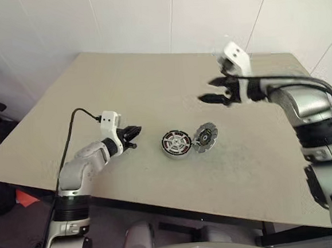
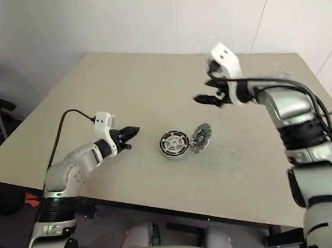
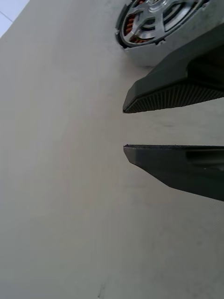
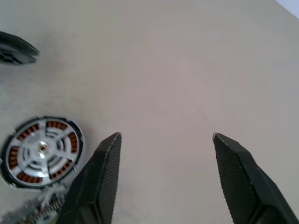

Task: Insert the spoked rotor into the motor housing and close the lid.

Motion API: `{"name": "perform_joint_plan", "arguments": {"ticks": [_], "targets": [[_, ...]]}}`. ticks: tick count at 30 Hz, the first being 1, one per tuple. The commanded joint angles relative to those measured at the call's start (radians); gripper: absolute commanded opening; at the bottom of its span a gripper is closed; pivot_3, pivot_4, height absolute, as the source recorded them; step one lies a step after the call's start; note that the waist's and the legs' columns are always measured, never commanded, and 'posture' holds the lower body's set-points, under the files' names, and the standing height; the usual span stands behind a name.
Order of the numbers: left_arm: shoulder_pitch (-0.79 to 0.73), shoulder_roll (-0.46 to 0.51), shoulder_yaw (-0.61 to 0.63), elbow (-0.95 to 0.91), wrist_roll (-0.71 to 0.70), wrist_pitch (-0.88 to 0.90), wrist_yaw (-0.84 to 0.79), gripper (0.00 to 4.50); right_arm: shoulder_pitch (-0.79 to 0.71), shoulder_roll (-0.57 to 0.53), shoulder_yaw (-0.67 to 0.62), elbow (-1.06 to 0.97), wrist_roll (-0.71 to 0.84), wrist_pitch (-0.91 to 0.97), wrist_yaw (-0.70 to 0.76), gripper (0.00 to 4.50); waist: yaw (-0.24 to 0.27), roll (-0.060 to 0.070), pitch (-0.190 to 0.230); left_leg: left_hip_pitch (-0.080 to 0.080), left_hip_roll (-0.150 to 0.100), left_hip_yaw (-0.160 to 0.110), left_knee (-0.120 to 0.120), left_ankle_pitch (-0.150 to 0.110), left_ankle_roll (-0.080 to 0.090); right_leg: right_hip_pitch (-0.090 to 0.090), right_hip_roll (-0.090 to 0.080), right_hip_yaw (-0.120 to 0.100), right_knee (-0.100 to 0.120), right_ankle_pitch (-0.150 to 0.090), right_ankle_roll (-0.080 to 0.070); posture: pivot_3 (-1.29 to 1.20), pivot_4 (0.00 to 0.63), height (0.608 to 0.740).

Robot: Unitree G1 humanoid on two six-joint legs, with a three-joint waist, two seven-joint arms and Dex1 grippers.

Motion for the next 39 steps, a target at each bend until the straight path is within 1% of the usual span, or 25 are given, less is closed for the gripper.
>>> {"name": "perform_joint_plan", "arguments": {"ticks": [1,4,6,7,10,15,19,23,28,31,33,39], "targets": [[-0.044,0.031,0.011,-0.002,-0.028,0.011,-0.047,1.15,0.009,-0.051,-0.098,-0.069,0.001,-0.064,-0.004,2.46,-0.003,0.002,0.001,0.000,0.000,0.000,0.000,0.000,0.000,-0.001,0.000,0.000,0.000,0.000,0.000,0.00,0.000,0.740],[-0.089,0.053,0.003,0.055,-0.004,0.000,-0.057,1.15,0.125,-0.127,-0.143,-0.097,-0.023,-0.130,0.014,1.45,0.000,0.002,0.001,0.003,0.001,0.000,-0.001,0.000,0.000,0.002,0.000,0.000,0.000,0.000,0.000,0.00,0.000,0.740],[-0.104,0.055,-0.004,0.071,0.000,-0.002,-0.062,1.15,0.177,-0.156,-0.153,-0.128,-0.023,-0.150,0.032,0.80,0.000,0.002,0.001,0.006,0.001,0.000,-0.001,0.000,0.000,0.005,0.000,0.000,-0.001,0.000,0.000,0.00,0.000,0.740],[-0.115,0.053,-0.010,0.080,0.002,-0.005,-0.064,1.15,0.233,-0.174,-0.145,-0.169,-0.025,-0.171,0.055,0.43,0.000,0.002,0.001,0.007,0.001,0.000,-0.001,-0.001,0.001,0.007,0.000,0.000,-0.001,0.000,0.000,0.00,0.000,0.740],[-0.137,0.042,-0.027,0.096,0.006,-0.009,-0.068,1.15,0.376,-0.203,-0.105,-0.254,-0.047,-0.227,0.098,0.43,0.001,0.002,0.001,0.008,0.001,0.000,-0.001,-0.002,0.004,0.007,0.000,0.000,-0.002,0.000,0.000,0.00,0.000,0.740],[-0.137,0.024,-0.042,0.097,0.016,-0.014,-0.063,1.15,0.458,-0.171,-0.079,-0.309,-0.031,-0.228,0.111,0.43,-0.004,0.002,0.001,0.008,0.001,0.001,-0.001,-0.002,0.004,0.006,0.000,0.000,-0.001,0.000,0.001,0.00,0.000,0.740],[-0.124,0.024,-0.038,0.087,0.016,-0.013,-0.055,1.15,0.433,-0.147,-0.097,-0.344,0.033,-0.201,0.148,0.43,-0.003,0.002,0.001,0.009,0.002,0.001,-0.001,-0.001,0.003,0.006,0.001,0.000,-0.001,0.000,0.001,0.00,0.000,0.740],[-0.129,0.034,0.004,0.088,0.007,-0.016,-0.038,1.15,0.427,-0.129,-0.081,-0.412,0.099,-0.171,0.185,0.43,-0.001,0.002,0.001,0.009,0.002,0.001,-0.001,-0.001,0.003,0.006,0.001,0.000,-0.001,0.000,0.001,0.00,0.000,0.740],[-0.161,0.057,0.068,0.119,0.003,-0.034,-0.019,1.15,0.366,-0.066,-0.055,-0.462,0.180,-0.060,0.167,0.43,-0.002,0.002,0.001,0.009,0.002,0.001,-0.001,-0.001,0.004,0.006,0.001,-0.001,-0.001,0.000,0.001,0.00,0.000,0.740],[-0.172,0.061,0.095,0.134,0.008,-0.050,-0.002,1.15,0.303,0.001,-0.008,-0.420,0.164,-0.017,0.125,0.43,-0.004,0.002,0.001,0.009,0.002,0.001,-0.001,-0.001,0.003,0.006,0.001,-0.001,-0.001,0.000,0.001,0.00,0.000,0.740],[-0.170,0.058,0.092,0.131,0.011,-0.052,0.001,1.15,0.271,0.038,0.026,-0.383,0.138,-0.010,0.103,0.43,-0.004,0.002,0.001,0.010,0.002,0.001,-0.001,-0.001,0.003,0.007,0.001,-0.001,-0.001,0.000,0.001,0.00,0.000,0.740],[-0.151,0.043,0.080,0.097,0.009,-0.046,0.013,1.15,0.187,0.152,0.070,-0.250,0.111,0.034,0.025,0.43,-0.002,0.002,0.001,0.008,0.002,0.001,-0.001,0.001,0.000,0.006,0.001,-0.001,-0.001,0.000,0.001,0.00,0.000,0.740]]}}
